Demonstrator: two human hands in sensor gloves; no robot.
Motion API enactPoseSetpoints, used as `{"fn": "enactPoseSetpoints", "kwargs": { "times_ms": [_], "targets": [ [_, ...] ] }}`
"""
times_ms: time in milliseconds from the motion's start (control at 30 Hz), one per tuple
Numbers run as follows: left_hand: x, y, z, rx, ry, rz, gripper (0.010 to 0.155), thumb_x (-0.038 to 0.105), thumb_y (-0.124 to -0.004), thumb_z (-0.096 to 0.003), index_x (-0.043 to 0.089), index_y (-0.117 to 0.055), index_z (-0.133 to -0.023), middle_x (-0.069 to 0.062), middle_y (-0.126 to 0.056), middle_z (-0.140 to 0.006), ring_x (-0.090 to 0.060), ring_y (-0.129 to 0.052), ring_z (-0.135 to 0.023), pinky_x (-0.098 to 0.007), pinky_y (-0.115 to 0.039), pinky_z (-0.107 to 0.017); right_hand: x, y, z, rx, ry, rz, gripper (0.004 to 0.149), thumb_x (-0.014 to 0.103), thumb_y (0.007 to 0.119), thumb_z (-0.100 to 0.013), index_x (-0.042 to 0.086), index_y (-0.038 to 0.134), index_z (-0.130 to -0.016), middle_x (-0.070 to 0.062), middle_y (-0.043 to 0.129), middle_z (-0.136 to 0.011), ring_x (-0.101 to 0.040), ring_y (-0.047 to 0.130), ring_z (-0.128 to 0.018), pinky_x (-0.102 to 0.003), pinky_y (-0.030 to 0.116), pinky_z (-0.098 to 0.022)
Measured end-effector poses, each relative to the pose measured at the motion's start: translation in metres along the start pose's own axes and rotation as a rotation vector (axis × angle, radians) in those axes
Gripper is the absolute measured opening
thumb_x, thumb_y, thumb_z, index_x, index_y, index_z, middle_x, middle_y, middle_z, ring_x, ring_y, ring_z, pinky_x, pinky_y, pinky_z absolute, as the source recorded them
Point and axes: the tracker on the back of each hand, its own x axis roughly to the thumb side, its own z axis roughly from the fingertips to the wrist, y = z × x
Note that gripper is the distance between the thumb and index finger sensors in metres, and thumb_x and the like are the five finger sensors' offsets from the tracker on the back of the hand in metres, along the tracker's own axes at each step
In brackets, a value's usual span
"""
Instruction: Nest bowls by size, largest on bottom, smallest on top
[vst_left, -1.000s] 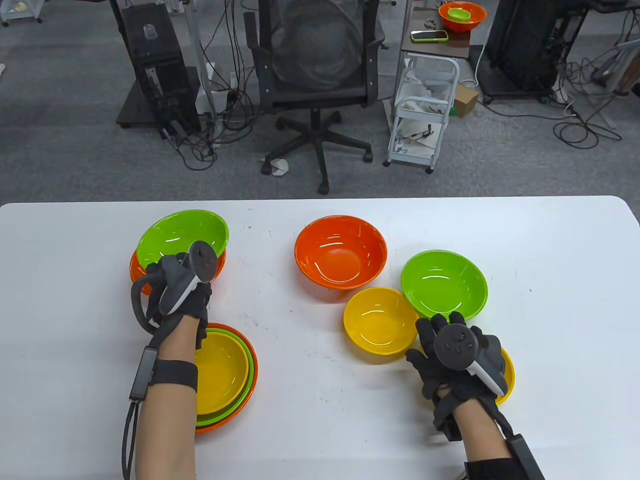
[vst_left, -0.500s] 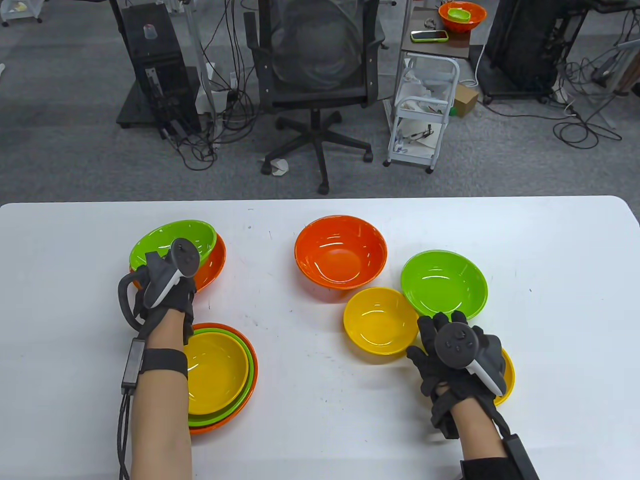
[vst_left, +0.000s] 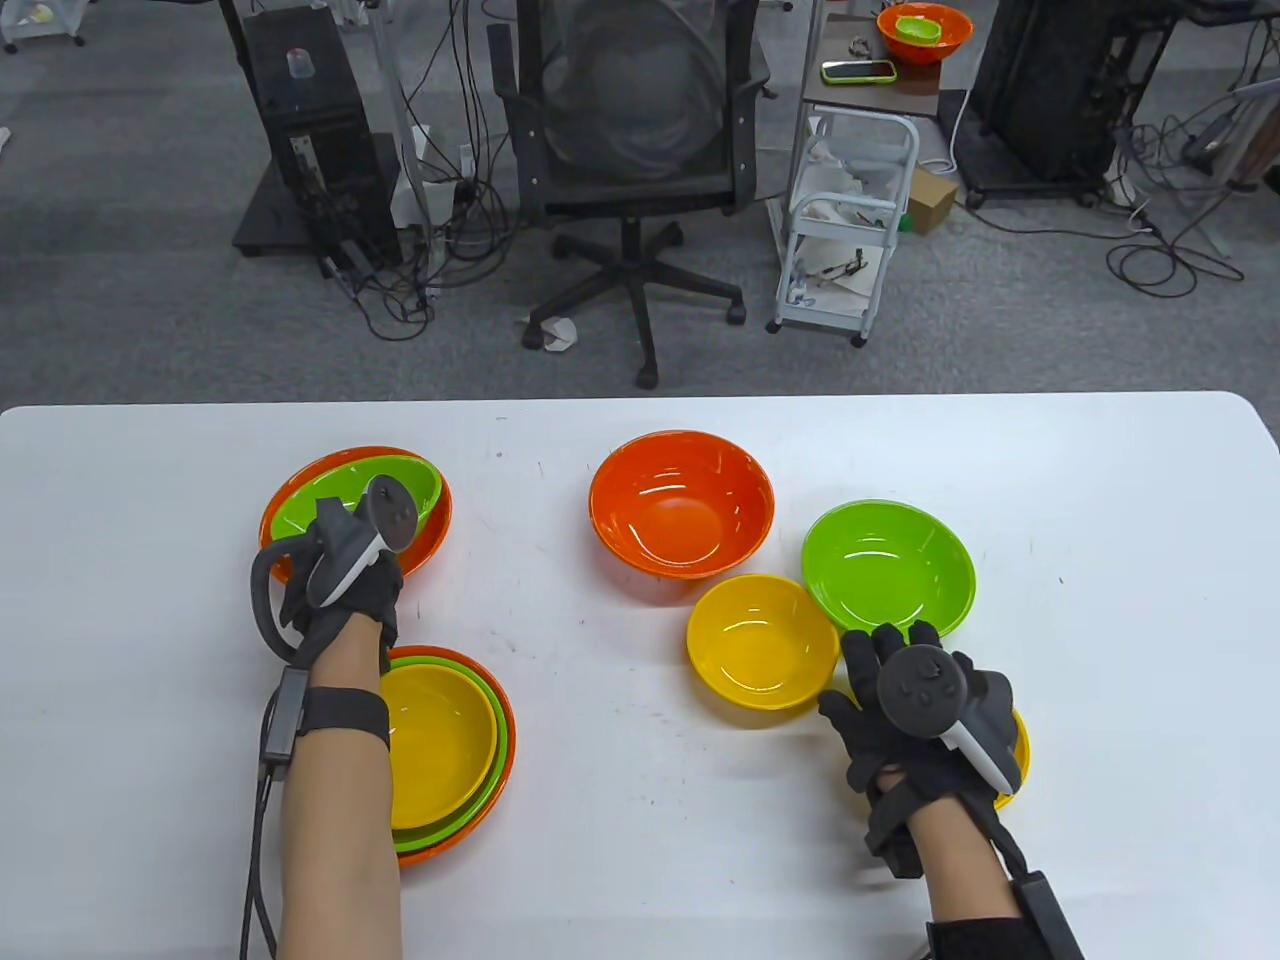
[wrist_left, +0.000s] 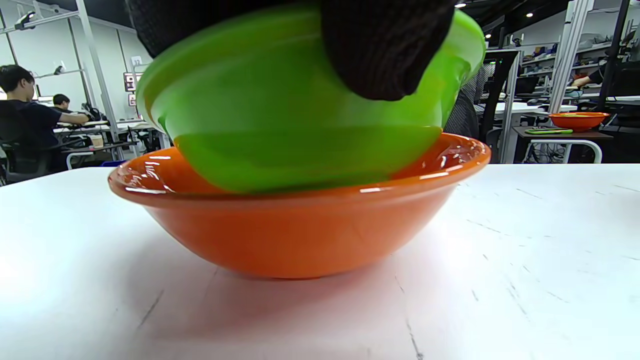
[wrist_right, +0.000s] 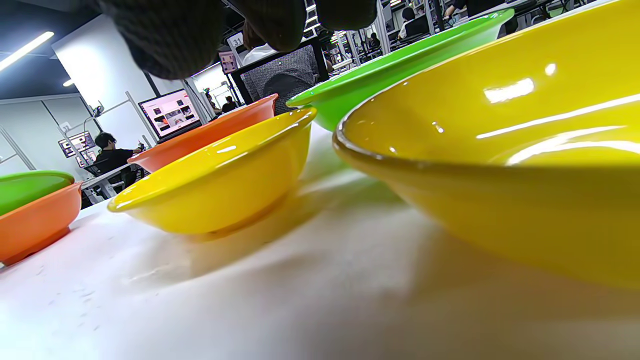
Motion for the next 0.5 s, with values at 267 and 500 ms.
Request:
{"fn": "enactPoseSetpoints", "kwargs": {
  "times_ms": [267,500],
  "targets": [
    [0.0024,-0.0047,-0.0012,-0.056,-0.006,-0.025,0.048,0.036,-0.078,-0.0509,0.033,-0.077,-0.099,-0.001,-0.087,-0.093,-0.03,-0.081,-0.094,-0.053,-0.067,-0.075,-0.0009,-0.0005,0.0006,0.0,-0.005,-0.008,0.07,0.042,0.074,-0.05,0.013,0.05,-0.109,-0.021,0.038,-0.114,-0.05,0.013,-0.103,-0.07,0.012,-0.066],
    [0.0063,-0.0086,-0.0039,-0.162,-0.025,-0.005,0.056,0.044,-0.074,-0.0514,0.03,-0.068,-0.105,-0.003,-0.087,-0.095,-0.033,-0.085,-0.092,-0.059,-0.067,-0.074,-0.0009,-0.0004,0.001,0.007,-0.005,-0.01,0.07,0.042,0.074,-0.05,0.012,0.05,-0.109,-0.02,0.038,-0.114,-0.05,0.013,-0.103,-0.07,0.012,-0.066]
  ]
}}
